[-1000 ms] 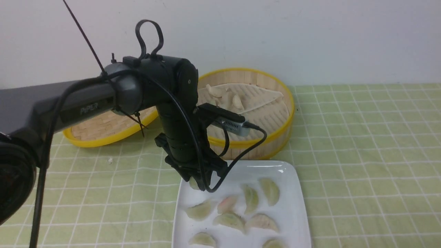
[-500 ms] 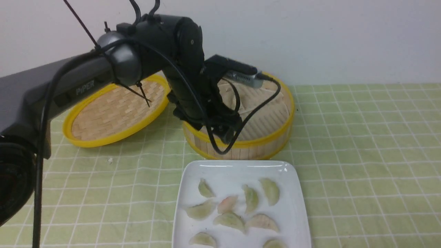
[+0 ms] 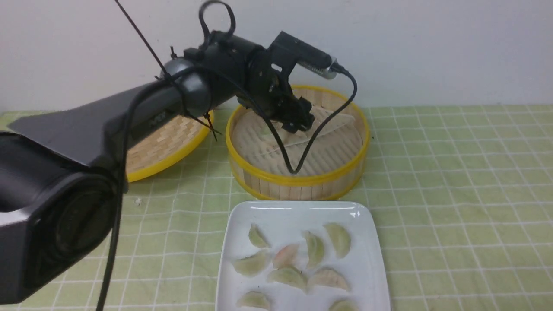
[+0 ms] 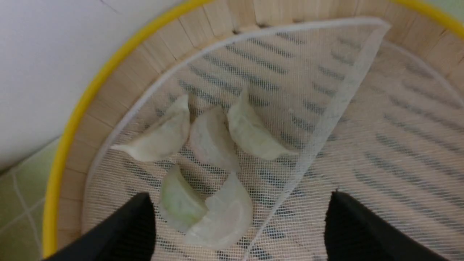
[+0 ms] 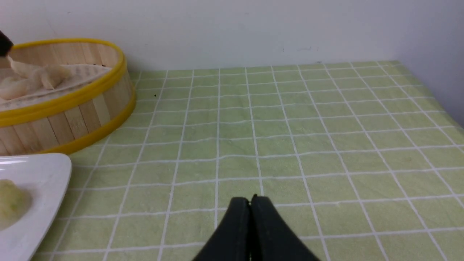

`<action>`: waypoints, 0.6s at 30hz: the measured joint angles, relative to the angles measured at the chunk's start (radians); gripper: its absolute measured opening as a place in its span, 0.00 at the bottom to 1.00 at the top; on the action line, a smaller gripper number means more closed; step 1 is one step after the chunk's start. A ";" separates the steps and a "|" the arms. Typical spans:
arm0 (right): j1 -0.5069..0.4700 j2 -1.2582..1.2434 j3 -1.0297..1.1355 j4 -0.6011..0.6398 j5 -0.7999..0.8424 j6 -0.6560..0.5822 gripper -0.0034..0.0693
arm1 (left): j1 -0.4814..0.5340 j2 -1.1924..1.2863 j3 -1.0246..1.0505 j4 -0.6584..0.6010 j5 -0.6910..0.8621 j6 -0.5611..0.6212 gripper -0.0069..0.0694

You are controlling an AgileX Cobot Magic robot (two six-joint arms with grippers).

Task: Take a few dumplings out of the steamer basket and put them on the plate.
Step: Use the left arm to grab a dumpling from the steamer

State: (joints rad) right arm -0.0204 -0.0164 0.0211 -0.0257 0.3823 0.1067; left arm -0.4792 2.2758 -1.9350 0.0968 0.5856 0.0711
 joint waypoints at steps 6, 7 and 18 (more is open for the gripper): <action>0.000 0.000 0.000 0.000 0.000 0.000 0.03 | 0.001 0.097 0.000 0.050 -0.037 -0.003 0.83; 0.000 0.000 0.000 0.000 0.000 0.000 0.03 | 0.001 0.099 -0.002 0.055 -0.050 -0.004 0.83; 0.000 0.000 0.000 0.000 0.000 0.000 0.03 | 0.003 0.103 -0.010 0.065 -0.032 -0.040 0.31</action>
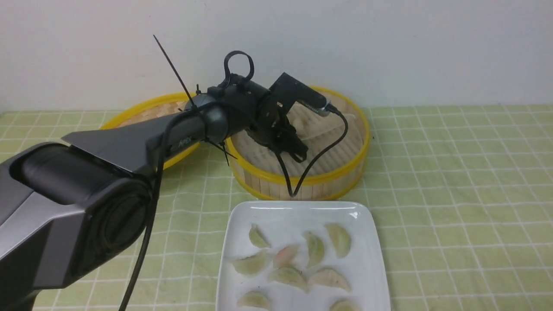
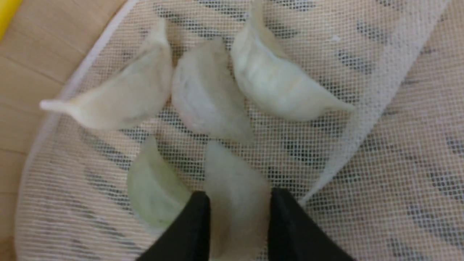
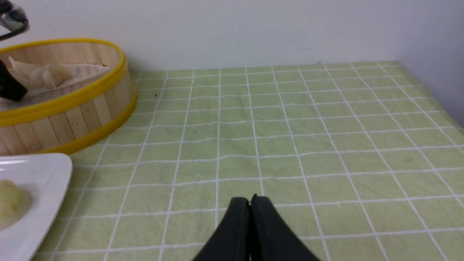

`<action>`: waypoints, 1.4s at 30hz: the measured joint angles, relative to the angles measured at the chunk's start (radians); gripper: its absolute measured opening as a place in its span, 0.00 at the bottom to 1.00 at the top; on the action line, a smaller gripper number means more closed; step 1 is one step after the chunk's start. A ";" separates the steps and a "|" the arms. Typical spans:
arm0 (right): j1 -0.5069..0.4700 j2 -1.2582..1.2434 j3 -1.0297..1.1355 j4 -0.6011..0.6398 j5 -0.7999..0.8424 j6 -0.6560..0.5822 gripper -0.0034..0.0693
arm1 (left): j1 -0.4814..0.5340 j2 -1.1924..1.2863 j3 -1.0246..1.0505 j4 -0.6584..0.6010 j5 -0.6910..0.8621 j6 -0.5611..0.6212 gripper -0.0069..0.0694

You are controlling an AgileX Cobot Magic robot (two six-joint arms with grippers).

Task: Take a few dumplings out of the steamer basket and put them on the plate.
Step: Use the left arm to grab a dumpling from the steamer, then use the left arm to put the dumpling into the plate

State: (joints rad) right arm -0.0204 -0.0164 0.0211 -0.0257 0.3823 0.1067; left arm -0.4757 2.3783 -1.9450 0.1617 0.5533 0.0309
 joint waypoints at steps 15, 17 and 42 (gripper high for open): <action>0.000 0.000 0.000 0.000 0.000 0.000 0.03 | -0.001 -0.251 0.009 -0.068 0.239 -0.003 0.28; 0.000 0.000 0.000 0.000 0.000 0.000 0.03 | -0.001 -0.277 0.009 -0.087 0.291 -0.003 0.28; 0.000 0.000 0.000 0.000 0.000 0.000 0.03 | -0.044 -0.374 0.313 -0.414 0.481 0.089 0.28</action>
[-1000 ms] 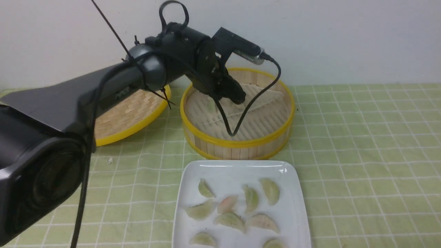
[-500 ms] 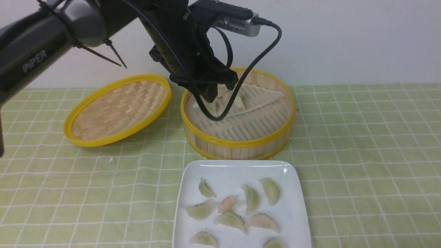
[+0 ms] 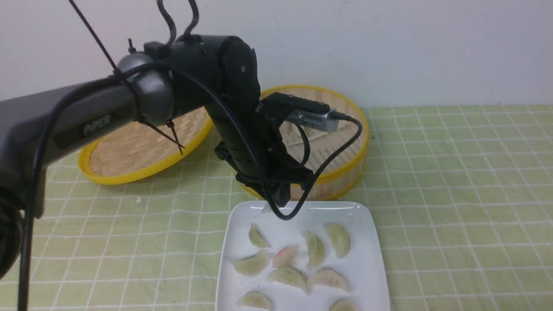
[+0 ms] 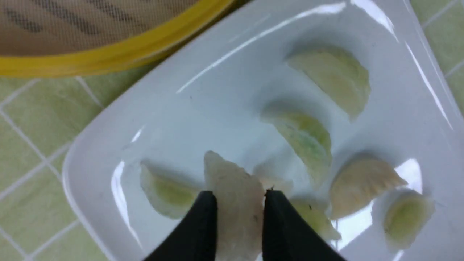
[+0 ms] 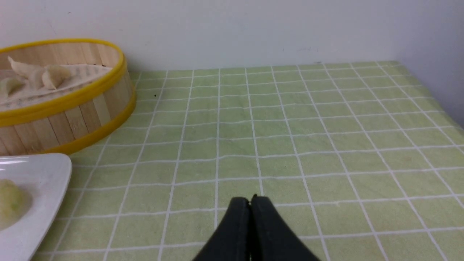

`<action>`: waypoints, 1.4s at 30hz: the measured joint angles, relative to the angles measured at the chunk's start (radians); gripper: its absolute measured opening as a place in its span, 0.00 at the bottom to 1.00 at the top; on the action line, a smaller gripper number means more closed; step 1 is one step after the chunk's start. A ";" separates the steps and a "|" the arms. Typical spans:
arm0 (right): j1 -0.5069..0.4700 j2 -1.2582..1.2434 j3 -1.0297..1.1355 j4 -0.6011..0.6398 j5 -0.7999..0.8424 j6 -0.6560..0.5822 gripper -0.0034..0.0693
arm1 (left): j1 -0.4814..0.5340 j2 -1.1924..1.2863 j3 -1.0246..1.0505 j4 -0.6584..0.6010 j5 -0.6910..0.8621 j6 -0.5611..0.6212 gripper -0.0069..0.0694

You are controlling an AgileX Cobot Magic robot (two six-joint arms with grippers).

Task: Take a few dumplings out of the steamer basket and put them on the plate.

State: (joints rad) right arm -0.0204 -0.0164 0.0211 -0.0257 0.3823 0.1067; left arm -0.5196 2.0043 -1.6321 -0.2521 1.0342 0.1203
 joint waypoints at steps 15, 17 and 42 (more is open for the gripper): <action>0.000 0.000 0.000 0.000 0.000 0.000 0.03 | -0.003 0.086 -0.073 -0.027 0.065 0.073 0.71; 0.000 0.000 0.000 0.000 0.000 0.000 0.03 | -0.003 0.070 -0.092 -0.027 0.100 0.068 0.62; 0.000 0.000 0.000 0.000 0.000 0.000 0.03 | -0.073 -1.144 0.660 -0.082 -0.420 0.100 0.08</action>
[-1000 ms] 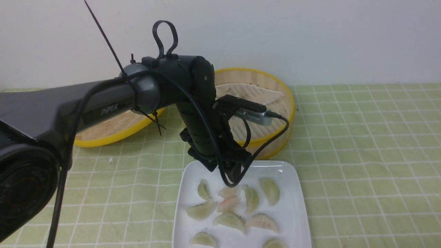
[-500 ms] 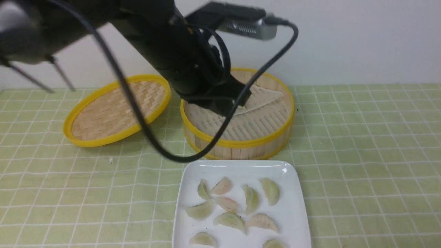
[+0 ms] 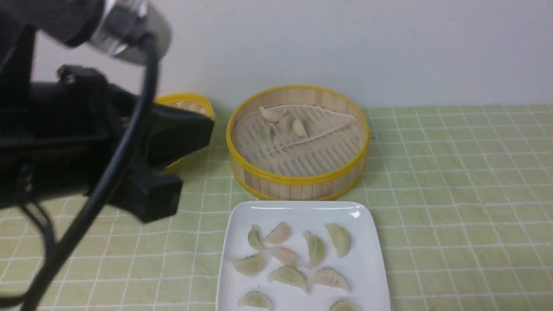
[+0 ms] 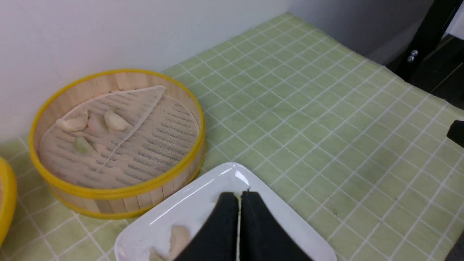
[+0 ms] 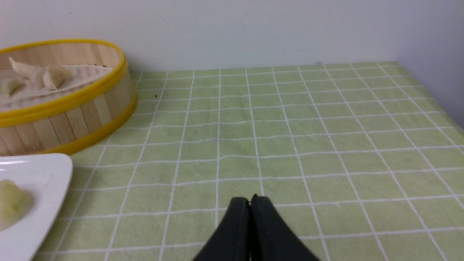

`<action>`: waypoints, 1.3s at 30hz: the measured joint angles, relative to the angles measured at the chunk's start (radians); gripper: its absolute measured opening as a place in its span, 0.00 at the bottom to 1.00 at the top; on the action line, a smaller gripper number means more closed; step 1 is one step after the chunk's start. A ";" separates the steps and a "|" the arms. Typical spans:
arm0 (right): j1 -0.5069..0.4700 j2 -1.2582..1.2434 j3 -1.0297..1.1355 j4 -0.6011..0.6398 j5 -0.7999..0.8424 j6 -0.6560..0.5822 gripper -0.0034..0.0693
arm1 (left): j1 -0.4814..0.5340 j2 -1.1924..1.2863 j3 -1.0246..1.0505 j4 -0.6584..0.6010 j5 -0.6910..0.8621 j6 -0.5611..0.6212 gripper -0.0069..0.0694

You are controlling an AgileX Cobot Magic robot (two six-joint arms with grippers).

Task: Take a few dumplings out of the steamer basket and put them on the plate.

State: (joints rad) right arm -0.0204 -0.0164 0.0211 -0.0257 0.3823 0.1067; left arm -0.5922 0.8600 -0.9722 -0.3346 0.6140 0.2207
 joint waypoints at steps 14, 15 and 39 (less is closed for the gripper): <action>0.000 0.000 0.000 0.000 0.000 0.000 0.03 | 0.000 -0.418 0.130 0.148 -0.012 -0.057 0.08; 0.000 0.000 0.000 0.000 0.000 0.000 0.03 | 0.000 -0.426 0.141 0.171 -0.017 -0.076 0.08; 0.000 0.000 0.000 0.000 0.000 0.000 0.03 | 0.545 -0.870 1.001 0.303 -0.237 -0.206 0.08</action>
State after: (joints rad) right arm -0.0204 -0.0164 0.0211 -0.0257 0.3823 0.1067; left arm -0.0475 -0.0098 0.0287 -0.0313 0.3766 0.0149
